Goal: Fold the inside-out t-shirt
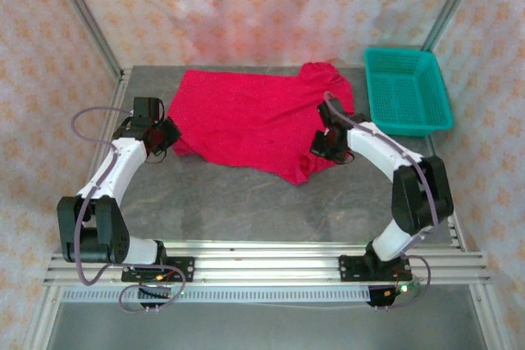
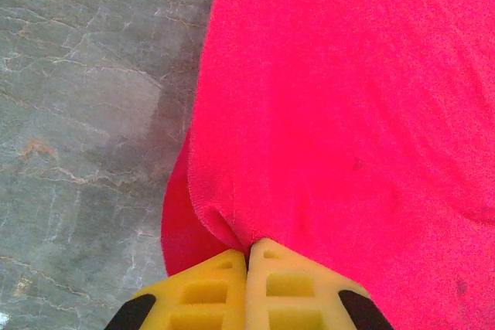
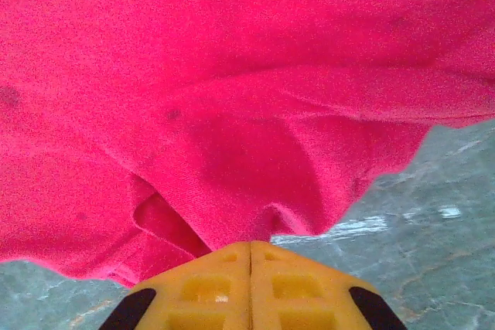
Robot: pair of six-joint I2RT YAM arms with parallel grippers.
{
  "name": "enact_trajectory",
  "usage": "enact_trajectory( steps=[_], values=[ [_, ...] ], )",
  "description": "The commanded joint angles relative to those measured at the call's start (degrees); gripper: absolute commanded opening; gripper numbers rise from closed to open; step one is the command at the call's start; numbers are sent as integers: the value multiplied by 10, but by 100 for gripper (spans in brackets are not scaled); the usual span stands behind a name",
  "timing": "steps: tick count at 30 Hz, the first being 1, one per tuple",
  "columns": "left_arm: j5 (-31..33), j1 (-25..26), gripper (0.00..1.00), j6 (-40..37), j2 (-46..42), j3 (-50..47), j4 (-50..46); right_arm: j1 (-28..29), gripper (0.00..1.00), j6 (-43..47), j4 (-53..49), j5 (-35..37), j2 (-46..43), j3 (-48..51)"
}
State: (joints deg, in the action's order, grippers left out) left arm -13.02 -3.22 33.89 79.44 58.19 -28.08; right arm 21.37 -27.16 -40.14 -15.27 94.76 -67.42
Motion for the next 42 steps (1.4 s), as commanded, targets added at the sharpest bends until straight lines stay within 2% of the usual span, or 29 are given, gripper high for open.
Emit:
enact_trajectory(
  steps=[1,5,10,14,17,19,21,24,26,29,34,42],
  values=[
    [15,4,0,-16,-8,-5,-3,22,15,-2,-6,-22,24,-17],
    [16,4,0,-14,-11,-12,1,33,26,-24,22,-38,56,-15],
    [12,4,0,-14,-6,-4,-3,53,29,-45,51,-53,107,-57],
    [11,4,0,-12,-8,-2,-2,70,29,-69,102,-92,133,-80],
    [11,4,0,-12,-7,-5,0,73,41,-77,124,-106,137,-84],
    [12,4,0,-13,-5,-7,0,73,50,-58,81,-55,135,-97],
    [11,4,0,-14,-2,-8,1,73,54,-37,15,33,135,-113],
    [12,4,0,-16,-1,-8,2,68,54,-19,-41,142,131,-112],
    [13,4,0,-17,0,-6,0,62,54,-16,-53,172,122,-98],
    [17,4,0,-21,1,-3,-3,55,48,-7,-45,184,99,-67],
    [19,4,0,-23,0,-1,-7,59,31,20,-73,183,93,-88],
    [22,4,0,-24,-3,-6,-7,101,35,40,-107,204,67,-127]
  ],
)
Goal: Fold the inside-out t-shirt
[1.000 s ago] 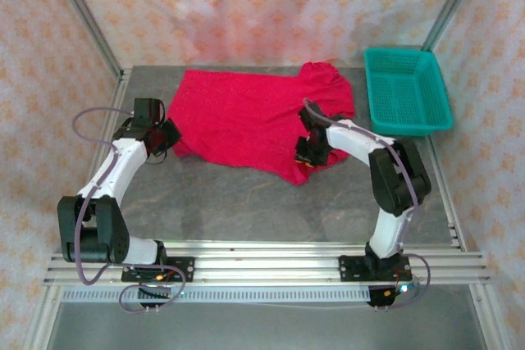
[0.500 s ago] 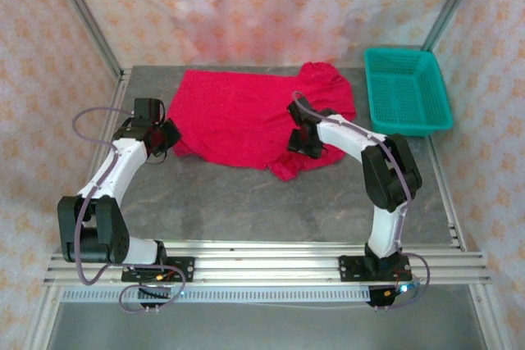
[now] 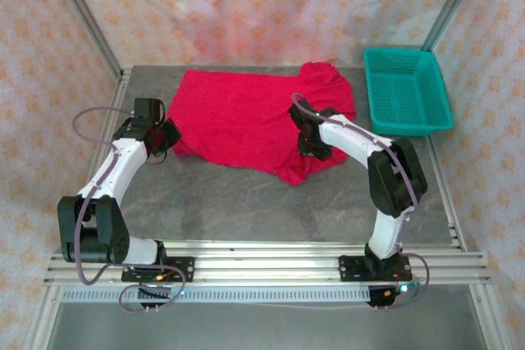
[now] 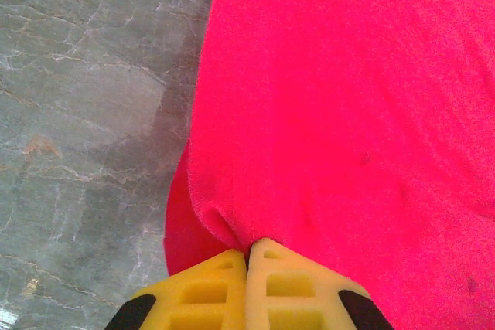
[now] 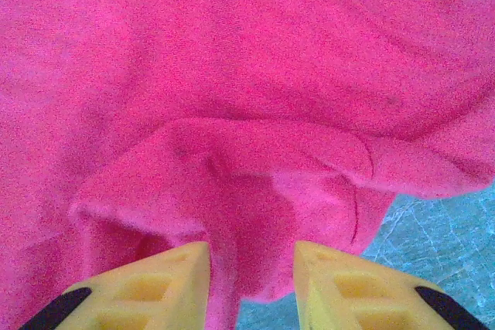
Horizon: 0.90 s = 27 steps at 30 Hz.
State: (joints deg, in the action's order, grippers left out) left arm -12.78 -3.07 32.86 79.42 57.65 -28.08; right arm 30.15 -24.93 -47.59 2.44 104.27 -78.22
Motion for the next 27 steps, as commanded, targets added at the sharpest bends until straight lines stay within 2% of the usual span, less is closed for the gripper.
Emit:
enact_trajectory(
  steps=[1,5,9,11,21,25,27],
  values=[
    [20,3,0,-14,-3,-1,-8,15,34,21,-33,22,-29,-20],
    [19,2,0,-14,-2,-1,-8,25,23,35,-34,9,-26,-25],
    [17,3,0,-13,-2,-2,-6,26,6,55,-39,-5,-3,-39],
    [18,3,0,-14,-2,-2,-6,27,3,68,-44,-13,15,-48],
    [22,3,0,-17,-4,-5,-8,35,13,101,-72,-27,84,-93],
    [24,3,0,-18,-6,-4,-10,35,27,106,-73,-14,104,-106],
    [26,3,0,-19,-6,-3,-12,35,37,109,-73,-13,110,-112]
  ],
)
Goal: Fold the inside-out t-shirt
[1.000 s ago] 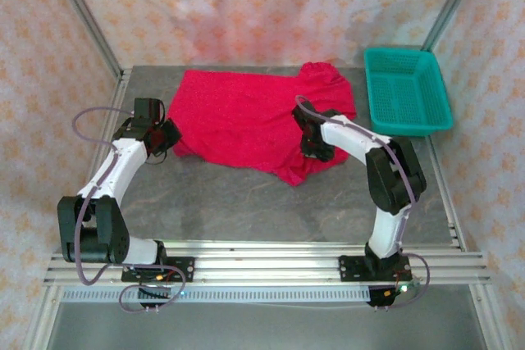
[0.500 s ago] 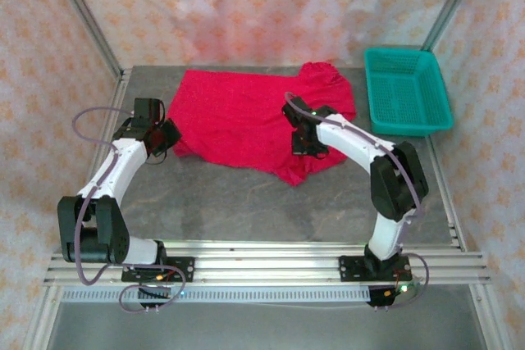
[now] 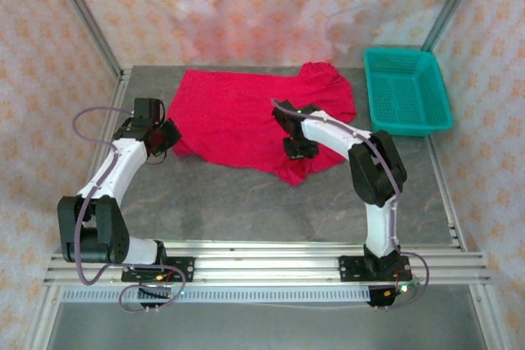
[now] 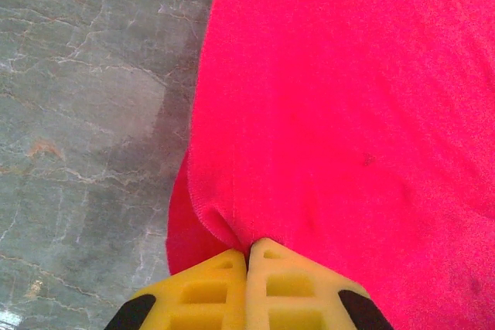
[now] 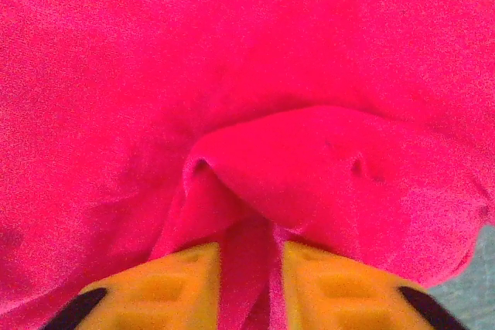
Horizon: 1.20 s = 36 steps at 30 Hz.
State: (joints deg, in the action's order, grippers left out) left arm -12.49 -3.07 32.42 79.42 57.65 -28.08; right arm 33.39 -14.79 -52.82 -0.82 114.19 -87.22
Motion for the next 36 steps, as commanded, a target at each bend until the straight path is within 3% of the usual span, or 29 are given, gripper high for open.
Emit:
enact_trajectory(
  steps=[1,8,13,21,27,31,36],
  values=[
    [24,3,0,-15,-7,-2,-13,3,41,8,-20,20,12,-23],
    [24,3,0,-15,-7,-1,-13,3,42,17,-18,35,34,-41],
    [27,3,0,-15,-9,1,-17,3,29,20,-14,38,50,-51],
    [34,2,0,-15,-14,6,-26,3,31,26,-21,67,81,-79],
    [35,0,0,-31,-15,7,-32,3,16,30,-35,108,94,-95],
    [32,-6,0,-33,-21,7,-37,1,0,28,-36,138,96,-95],
    [29,-13,0,-32,-29,19,-47,0,0,22,-82,144,64,-127]
  ],
)
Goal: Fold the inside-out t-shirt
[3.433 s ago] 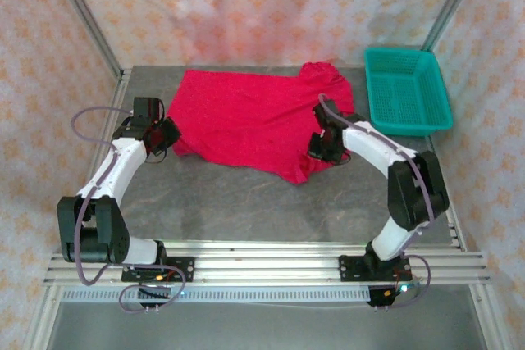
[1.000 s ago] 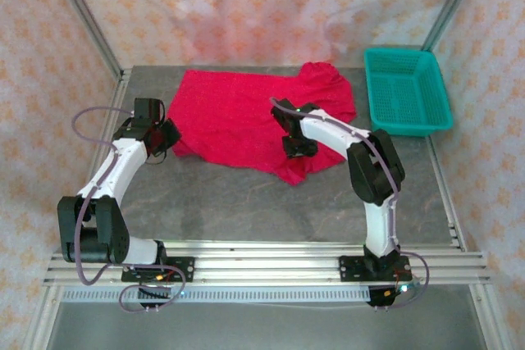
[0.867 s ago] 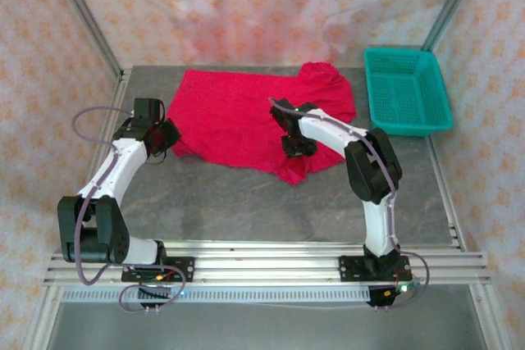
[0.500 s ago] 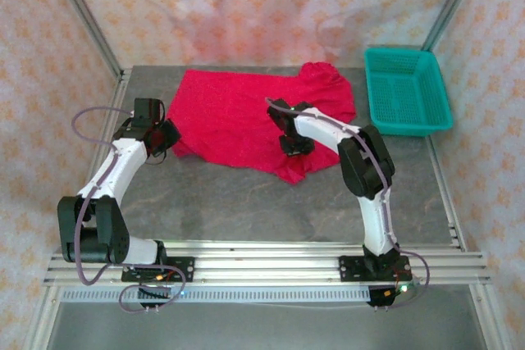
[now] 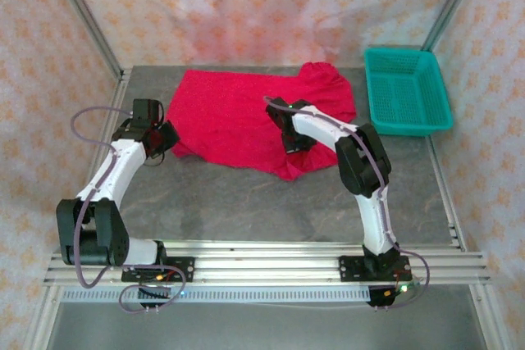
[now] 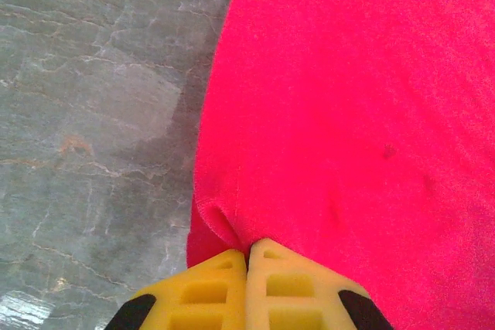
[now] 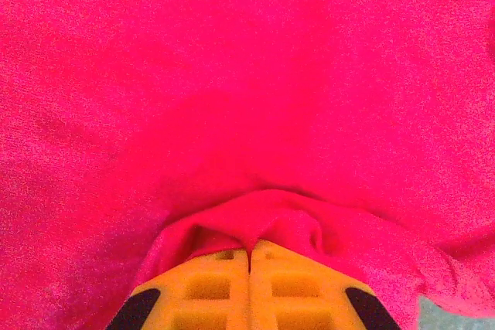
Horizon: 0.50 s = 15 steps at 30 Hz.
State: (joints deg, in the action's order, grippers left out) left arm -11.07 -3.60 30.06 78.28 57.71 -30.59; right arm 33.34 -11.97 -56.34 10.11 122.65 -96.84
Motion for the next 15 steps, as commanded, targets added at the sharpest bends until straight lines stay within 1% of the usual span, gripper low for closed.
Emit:
enact_trajectory(
  steps=[1,4,7,11,13,15],
  values=[
    [13,-8,0,-8,-17,27,-27,1,0,-8,-63,34,-37,-46],
    [8,-9,0,-5,-15,68,-43,-1,0,-5,-135,29,-86,-118],
    [11,-22,0,-8,-8,143,-82,-11,0,3,-209,23,-132,-214],
    [-15,-81,0,2,-5,249,-121,-41,0,-6,-264,27,-198,-316],
    [-30,-116,0,2,-3,298,-139,-59,0,-17,-268,31,-231,-346],
    [-36,-139,0,3,-4,343,-156,-78,0,-27,-262,43,-264,-362]
  ],
)
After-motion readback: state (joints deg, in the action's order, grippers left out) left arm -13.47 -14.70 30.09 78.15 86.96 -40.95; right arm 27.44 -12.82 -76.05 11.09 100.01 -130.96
